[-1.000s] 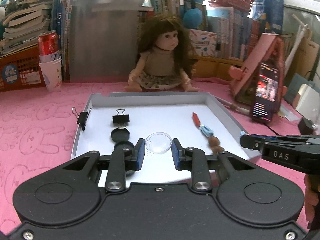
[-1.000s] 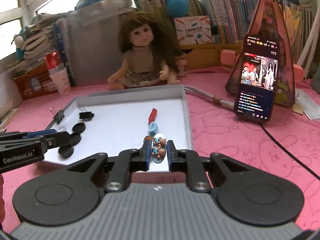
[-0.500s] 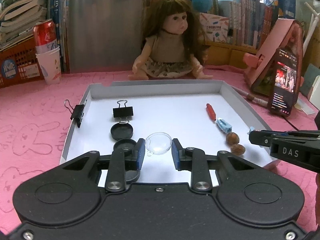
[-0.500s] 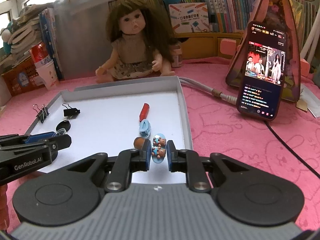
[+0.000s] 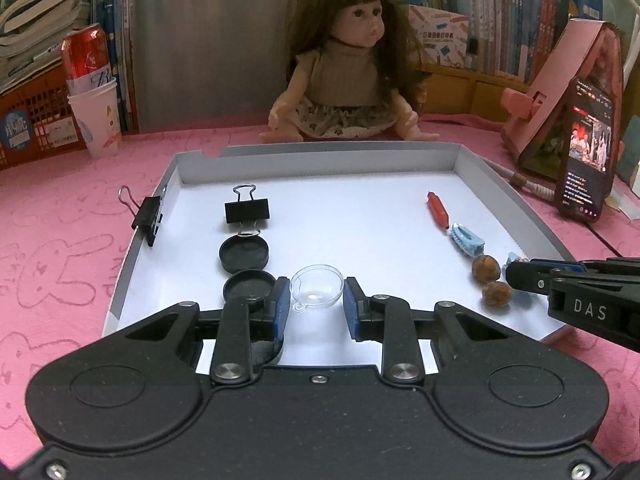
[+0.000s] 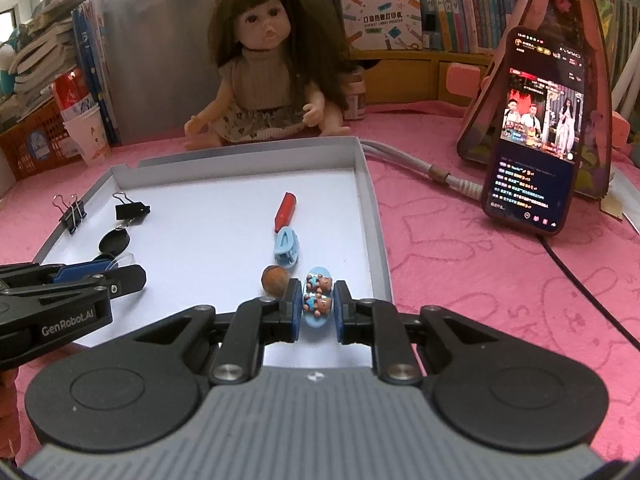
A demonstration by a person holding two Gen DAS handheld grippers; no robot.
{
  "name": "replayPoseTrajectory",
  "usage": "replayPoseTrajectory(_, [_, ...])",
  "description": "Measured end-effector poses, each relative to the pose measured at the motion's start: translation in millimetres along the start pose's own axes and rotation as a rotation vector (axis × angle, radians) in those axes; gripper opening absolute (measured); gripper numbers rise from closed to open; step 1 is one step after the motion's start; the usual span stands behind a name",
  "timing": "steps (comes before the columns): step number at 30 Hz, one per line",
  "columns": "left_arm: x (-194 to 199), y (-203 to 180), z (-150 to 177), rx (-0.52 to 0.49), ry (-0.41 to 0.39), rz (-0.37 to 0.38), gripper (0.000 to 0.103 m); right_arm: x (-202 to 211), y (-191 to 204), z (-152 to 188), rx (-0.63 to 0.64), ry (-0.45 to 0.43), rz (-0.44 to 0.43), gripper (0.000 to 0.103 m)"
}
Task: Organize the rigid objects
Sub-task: 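Lower the cup and capsule toy into the tray and open both grippers, then lift both grippers from the tray toward the black lid and red marker on the mat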
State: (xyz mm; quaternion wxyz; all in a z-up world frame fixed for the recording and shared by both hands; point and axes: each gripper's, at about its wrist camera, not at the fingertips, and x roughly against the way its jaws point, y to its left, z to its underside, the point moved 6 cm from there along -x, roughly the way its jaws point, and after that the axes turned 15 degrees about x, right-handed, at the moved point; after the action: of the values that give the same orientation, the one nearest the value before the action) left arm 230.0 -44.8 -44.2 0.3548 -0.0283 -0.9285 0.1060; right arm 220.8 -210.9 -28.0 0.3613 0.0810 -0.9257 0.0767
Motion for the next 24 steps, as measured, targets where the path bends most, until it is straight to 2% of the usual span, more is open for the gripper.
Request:
replayPoseTrajectory(13, [-4,-2,0,-0.015,-0.002,-0.003,0.027,-4,2,0,0.013,0.007,0.001,0.021])
replayPoseTrajectory(19, [-2,-1,-1,-0.008,0.007,0.016,0.030,-4,3,-1,0.010,0.000,-0.005,0.025])
replayPoseTrajectory(21, [0,-1,-2,0.000,0.009,0.028,0.040,-3,2,-1,0.008,-0.003,-0.004,0.030])
replayPoseTrajectory(22, [2,-1,-3,-0.001,0.005,0.032,0.041,-2,2,0,0.007,-0.004,-0.005,0.039])
replayPoseTrajectory(23, [5,-1,-3,-0.007,-0.001,0.037,0.042,0,2,0,0.006,-0.007,-0.005,0.044])
replayPoseTrajectory(24, [8,-2,-4,-0.014,-0.007,0.041,0.044,1,2,0,0.006,-0.011,-0.005,0.045])
